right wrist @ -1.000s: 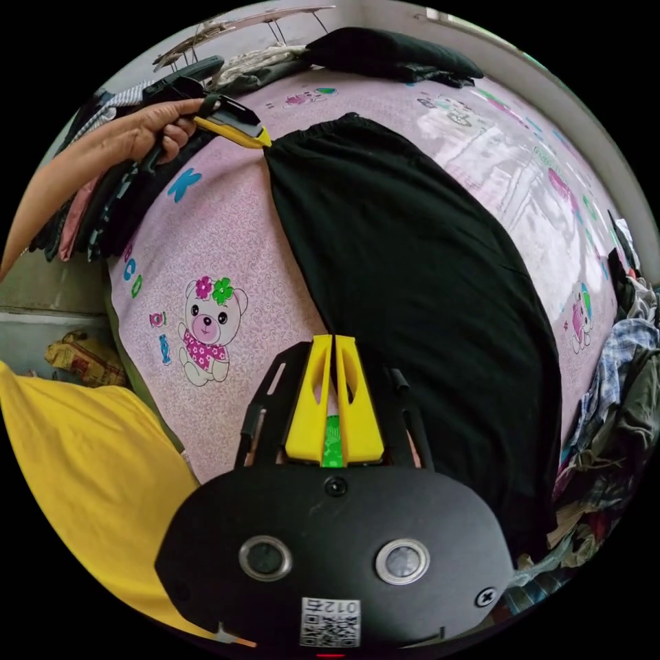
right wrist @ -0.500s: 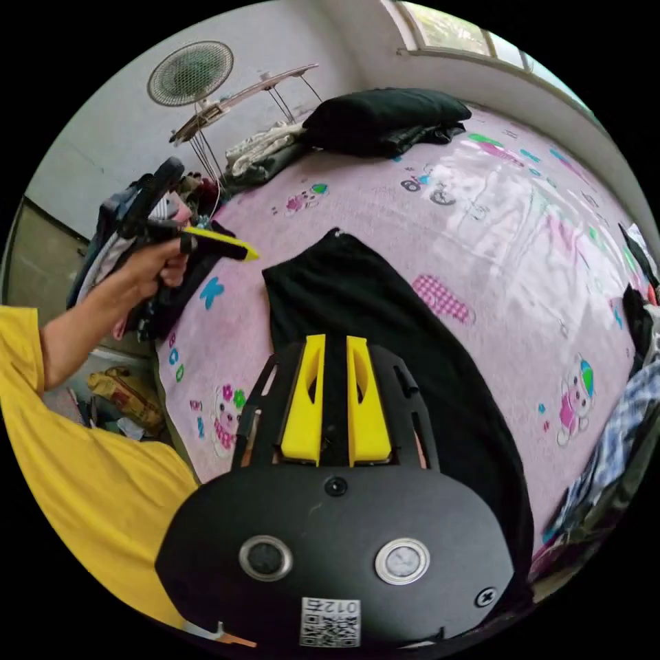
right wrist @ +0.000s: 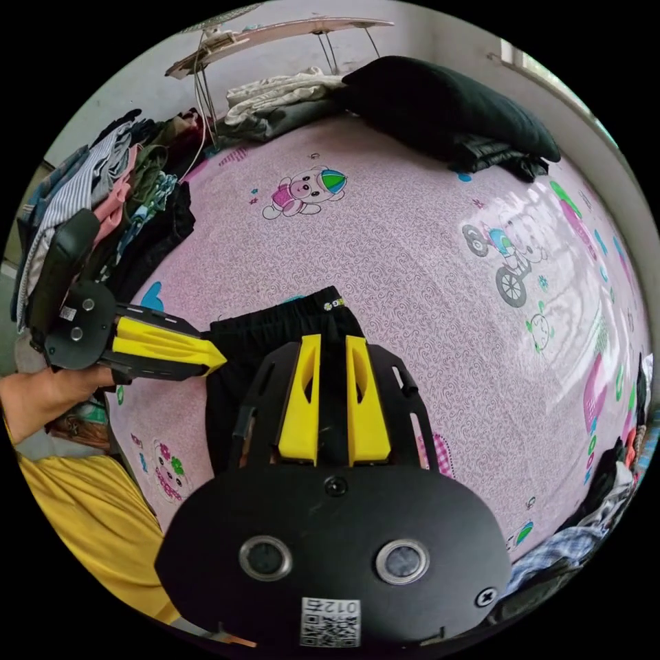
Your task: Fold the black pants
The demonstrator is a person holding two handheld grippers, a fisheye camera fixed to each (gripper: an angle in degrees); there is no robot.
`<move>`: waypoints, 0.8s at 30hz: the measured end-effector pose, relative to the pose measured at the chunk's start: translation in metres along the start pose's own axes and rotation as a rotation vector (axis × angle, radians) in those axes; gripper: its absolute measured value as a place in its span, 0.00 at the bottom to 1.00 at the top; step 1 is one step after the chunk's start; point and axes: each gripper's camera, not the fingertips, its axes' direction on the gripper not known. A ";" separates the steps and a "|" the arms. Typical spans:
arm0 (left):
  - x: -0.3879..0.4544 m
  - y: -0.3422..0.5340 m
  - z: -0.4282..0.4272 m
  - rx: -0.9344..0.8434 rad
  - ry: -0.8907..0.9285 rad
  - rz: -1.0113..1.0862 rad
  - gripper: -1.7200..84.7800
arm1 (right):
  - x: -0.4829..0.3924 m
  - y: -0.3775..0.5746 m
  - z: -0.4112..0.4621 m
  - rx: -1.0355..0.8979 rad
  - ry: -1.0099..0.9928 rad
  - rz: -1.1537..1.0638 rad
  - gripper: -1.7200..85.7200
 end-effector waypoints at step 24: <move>0.011 -0.034 -0.070 0.172 -0.050 -0.008 0.02 | 0.006 -0.007 -0.023 0.009 0.042 -0.037 0.06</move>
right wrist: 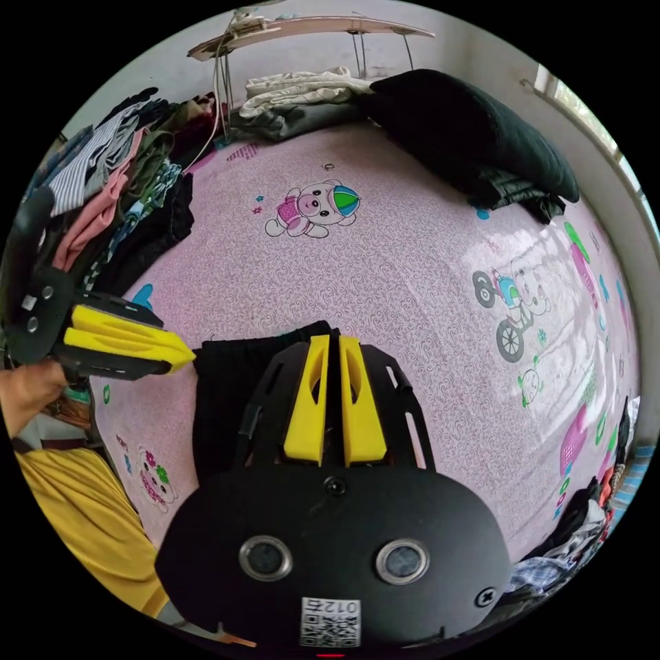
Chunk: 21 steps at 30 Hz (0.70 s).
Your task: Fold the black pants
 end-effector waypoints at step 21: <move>0.065 -0.114 0.078 -0.210 -0.018 0.041 0.03 | 0.052 0.483 -0.127 0.298 0.267 1.211 0.03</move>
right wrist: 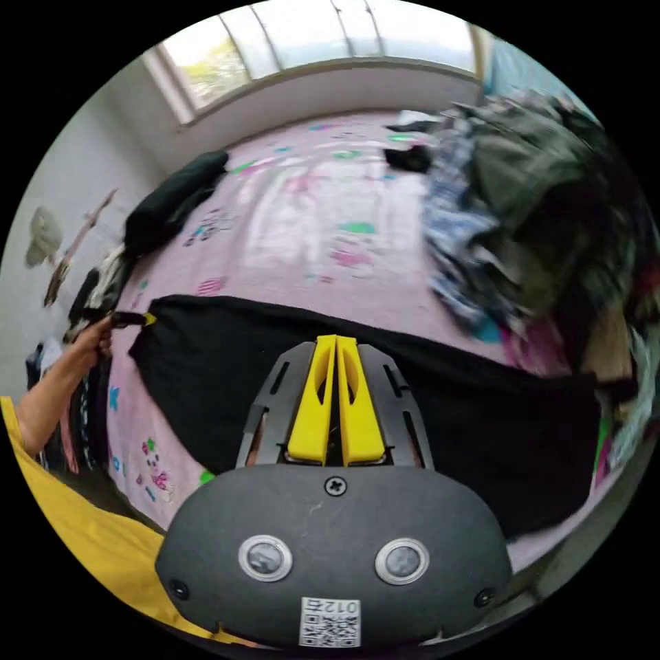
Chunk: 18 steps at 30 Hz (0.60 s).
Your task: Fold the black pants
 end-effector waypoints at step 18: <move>0.053 -0.031 -0.009 -0.094 -0.019 -0.003 0.02 | 0.162 0.013 0.007 -0.142 -0.068 0.348 0.03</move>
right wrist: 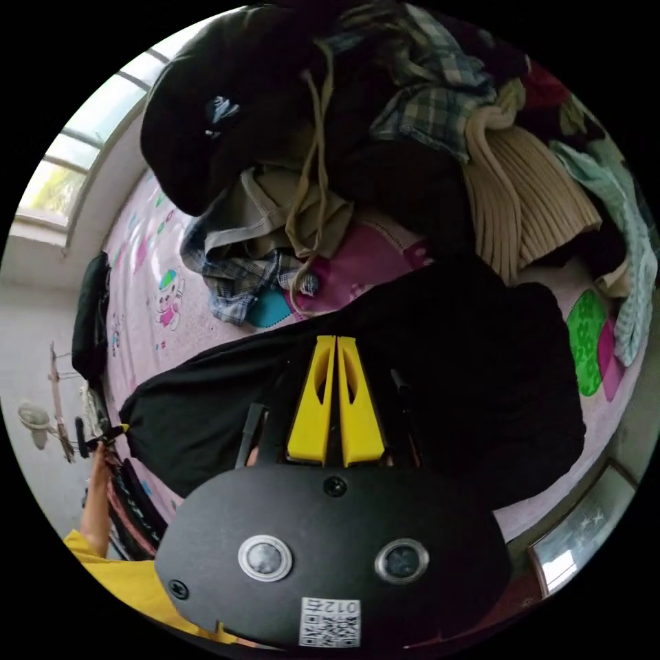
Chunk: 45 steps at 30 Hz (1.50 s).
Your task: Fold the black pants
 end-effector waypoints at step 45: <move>0.765 0.278 0.102 -0.047 -0.372 1.456 0.02 | 0.024 0.344 0.063 -0.032 -0.064 -0.262 0.07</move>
